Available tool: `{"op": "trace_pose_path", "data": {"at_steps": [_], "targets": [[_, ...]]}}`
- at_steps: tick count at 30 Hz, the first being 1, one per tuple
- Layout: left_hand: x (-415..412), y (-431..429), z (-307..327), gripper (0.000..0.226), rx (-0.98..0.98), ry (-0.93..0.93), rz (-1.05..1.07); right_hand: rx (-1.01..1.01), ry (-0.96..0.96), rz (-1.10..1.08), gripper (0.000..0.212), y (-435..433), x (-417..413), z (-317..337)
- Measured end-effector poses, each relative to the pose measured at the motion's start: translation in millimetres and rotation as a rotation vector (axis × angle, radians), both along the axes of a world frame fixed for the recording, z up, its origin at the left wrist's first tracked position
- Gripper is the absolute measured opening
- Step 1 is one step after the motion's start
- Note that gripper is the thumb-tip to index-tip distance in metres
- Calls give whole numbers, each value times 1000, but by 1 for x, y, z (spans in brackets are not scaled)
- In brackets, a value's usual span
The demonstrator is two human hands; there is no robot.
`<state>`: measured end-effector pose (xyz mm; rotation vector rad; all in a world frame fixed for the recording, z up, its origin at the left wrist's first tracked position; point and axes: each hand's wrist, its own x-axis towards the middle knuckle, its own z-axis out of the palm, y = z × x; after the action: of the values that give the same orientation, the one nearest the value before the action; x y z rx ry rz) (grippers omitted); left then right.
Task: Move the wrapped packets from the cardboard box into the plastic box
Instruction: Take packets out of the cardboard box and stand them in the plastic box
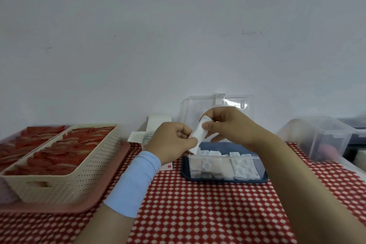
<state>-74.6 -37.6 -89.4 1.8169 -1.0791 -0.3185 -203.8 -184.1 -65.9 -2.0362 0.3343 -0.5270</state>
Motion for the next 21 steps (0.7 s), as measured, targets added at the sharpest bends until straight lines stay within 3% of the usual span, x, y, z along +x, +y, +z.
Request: {"op": "trace_pose_path", "data": {"at_steps": [4,10,14,21], "targets": [[-6,-6,2,6,-50,37,21,81,17,22,16,0,-4,6],[-14,-34,15,6,-31,94,-41,97,129,-86,11,-23,-11,23],[-14,-56,14,8,150,-175,-94,73,276,-158,11,-43,-15,26],[-13,-64,10,39,598,-537,-318,-248,582,-254,20,-59,-3,1]]}}
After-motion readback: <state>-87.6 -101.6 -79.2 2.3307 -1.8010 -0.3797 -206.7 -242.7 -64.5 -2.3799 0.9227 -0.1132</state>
